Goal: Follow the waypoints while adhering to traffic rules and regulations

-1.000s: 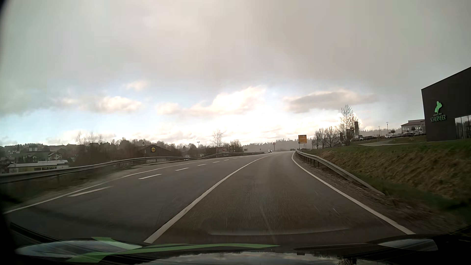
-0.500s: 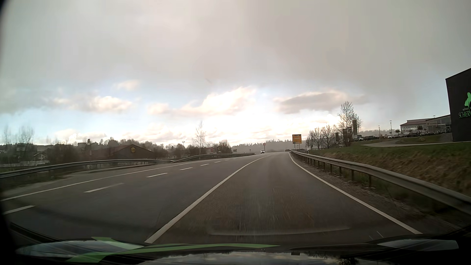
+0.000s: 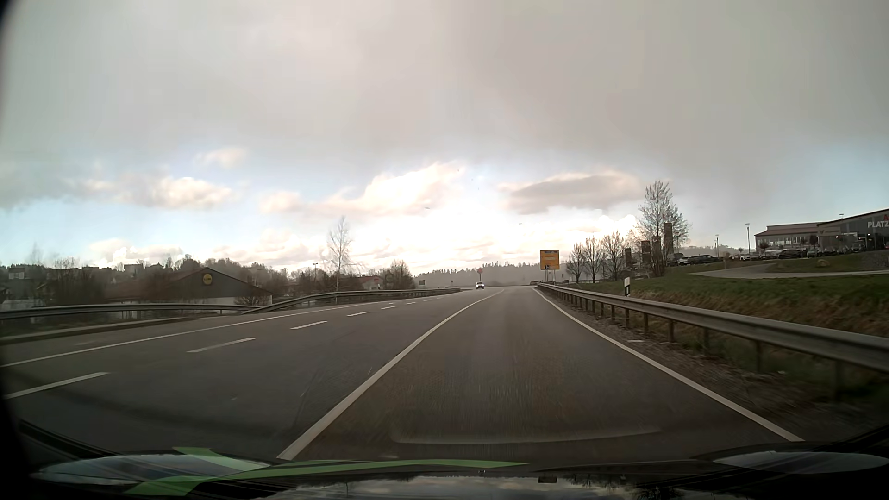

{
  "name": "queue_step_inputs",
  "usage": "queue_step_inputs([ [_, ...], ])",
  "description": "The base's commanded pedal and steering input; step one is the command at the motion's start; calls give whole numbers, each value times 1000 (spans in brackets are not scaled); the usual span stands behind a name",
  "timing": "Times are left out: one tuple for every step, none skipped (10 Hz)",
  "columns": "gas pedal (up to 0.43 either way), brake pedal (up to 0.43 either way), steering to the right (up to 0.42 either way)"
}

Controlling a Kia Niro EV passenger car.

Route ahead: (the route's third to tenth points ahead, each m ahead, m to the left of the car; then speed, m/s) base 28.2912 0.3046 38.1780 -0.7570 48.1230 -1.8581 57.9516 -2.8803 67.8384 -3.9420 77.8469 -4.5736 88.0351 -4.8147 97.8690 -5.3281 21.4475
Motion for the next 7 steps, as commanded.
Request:
queue_step_inputs([
  [150,0,18],
  [150,0,18],
  [150,0,18],
  [150,0,18],
  [150,0,18],
  [157,0,17],
  [157,0,15],
])
